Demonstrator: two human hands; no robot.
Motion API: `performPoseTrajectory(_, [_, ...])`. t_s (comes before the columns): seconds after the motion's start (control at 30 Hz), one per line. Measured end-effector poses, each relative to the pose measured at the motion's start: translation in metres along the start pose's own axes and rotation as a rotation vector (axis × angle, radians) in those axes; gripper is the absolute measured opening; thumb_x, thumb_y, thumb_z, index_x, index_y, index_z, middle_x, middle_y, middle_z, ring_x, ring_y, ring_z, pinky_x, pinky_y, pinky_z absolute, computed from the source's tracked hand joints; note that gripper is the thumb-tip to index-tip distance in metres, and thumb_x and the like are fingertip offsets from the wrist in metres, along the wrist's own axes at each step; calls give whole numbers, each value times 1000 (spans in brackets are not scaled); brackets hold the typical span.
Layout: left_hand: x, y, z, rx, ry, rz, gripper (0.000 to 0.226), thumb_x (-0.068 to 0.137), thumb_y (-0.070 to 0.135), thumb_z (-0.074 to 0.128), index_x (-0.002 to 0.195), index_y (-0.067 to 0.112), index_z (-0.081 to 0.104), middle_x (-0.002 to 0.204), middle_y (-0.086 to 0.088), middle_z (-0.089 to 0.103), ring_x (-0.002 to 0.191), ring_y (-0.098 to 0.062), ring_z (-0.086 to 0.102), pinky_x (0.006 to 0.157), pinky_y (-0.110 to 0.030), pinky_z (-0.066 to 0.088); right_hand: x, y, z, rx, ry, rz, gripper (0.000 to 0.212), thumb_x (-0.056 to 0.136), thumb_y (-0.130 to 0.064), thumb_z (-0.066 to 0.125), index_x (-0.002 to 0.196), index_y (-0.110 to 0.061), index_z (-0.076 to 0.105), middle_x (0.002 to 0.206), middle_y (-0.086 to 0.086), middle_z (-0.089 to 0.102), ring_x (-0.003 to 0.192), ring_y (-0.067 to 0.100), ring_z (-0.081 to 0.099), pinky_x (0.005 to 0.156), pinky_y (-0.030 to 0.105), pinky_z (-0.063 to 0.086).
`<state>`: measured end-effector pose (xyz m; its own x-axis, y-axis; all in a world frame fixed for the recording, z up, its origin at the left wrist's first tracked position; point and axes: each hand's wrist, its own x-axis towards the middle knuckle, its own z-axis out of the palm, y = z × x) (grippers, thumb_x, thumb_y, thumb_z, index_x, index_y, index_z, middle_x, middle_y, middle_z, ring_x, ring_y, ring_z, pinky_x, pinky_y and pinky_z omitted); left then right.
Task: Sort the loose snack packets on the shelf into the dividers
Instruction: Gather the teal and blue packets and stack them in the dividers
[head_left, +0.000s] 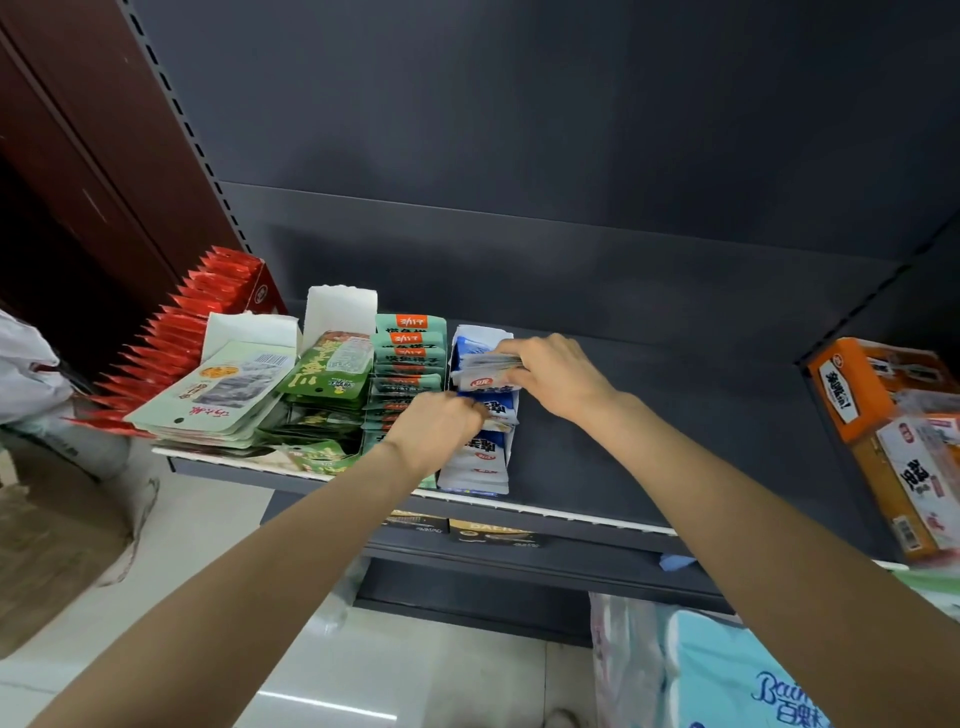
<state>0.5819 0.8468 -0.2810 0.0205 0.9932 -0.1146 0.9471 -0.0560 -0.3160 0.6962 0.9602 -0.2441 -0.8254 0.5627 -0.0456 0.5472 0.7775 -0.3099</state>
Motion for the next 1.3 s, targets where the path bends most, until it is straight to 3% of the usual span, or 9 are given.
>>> performPoseTrajectory(0.1, [-3,-6,-7,-35,26,-15,38,87,-5,46,121,12,50,111,-3,64,100,-25,62,69,-31,42,4,-1,-9,20,-16,-6,27,94,-21,53,120,-21,59,111,8,67,97,32,59,83,41,49])
performPoseTrajectory(0.27, [-7,-12,-16,-36,18,-12,36,86,-4,49,117,14,52,109,-4,66,98,-28,63,76,-34,47,6,-4,-18,39,-64,-18,30,95,-23,53,124,-19,59,112,8,67,97,30,60,84,37,47])
performPoseTrajectory(0.4, [-8,-15,-17,-114,-9,-43,43,82,-6,54,119,17,54,111,-5,65,100,-29,63,78,-36,48,8,-4,-20,69,-100,-7,25,94,-22,54,118,-17,61,108,7,66,97,29,59,75,31,40])
performPoseTrajectory(0.67, [-10,-20,-23,-177,20,-61,47,88,-2,48,131,18,49,117,-6,63,105,-29,60,84,-37,49,13,-7,-30,78,-117,8,29,95,-22,51,123,-21,60,100,8,68,85,26,57,72,35,44])
performPoseTrajectory(0.97, [-15,-26,-24,-296,37,-95,44,92,3,47,131,22,52,119,-6,60,107,-27,59,85,-36,50,25,-8,-26,52,-252,57,13,96,-18,46,93,-12,56,82,7,57,76,25,52,63,32,37])
performPoseTrajectory(1.03, [-15,-24,-26,-305,31,-97,42,94,5,46,132,21,52,120,-7,57,107,-26,59,83,-34,49,26,-7,-14,64,-285,44,17,98,-15,42,105,-11,57,90,6,53,88,23,51,71,32,38])
performPoseTrajectory(1.13, [-11,-27,-24,-343,-13,-132,32,99,14,41,125,21,58,116,-7,59,105,-26,59,82,-34,48,28,-2,2,18,-275,29,36,100,-18,39,134,-9,45,124,11,44,119,25,37,95,36,35])
performPoseTrajectory(1.23, [-9,-27,-23,-392,7,-158,26,99,18,42,114,19,64,114,-5,60,101,-24,59,84,-35,50,25,4,7,28,-223,13,48,97,-23,46,143,-14,34,137,6,37,125,20,33,102,35,34])
performPoseTrajectory(1.3, [-11,-26,-18,-426,97,-189,26,95,20,51,117,15,64,117,-3,54,105,-23,55,88,-31,47,19,5,8,164,-80,-2,58,94,-21,53,146,-22,27,137,4,41,124,19,40,102,36,39])
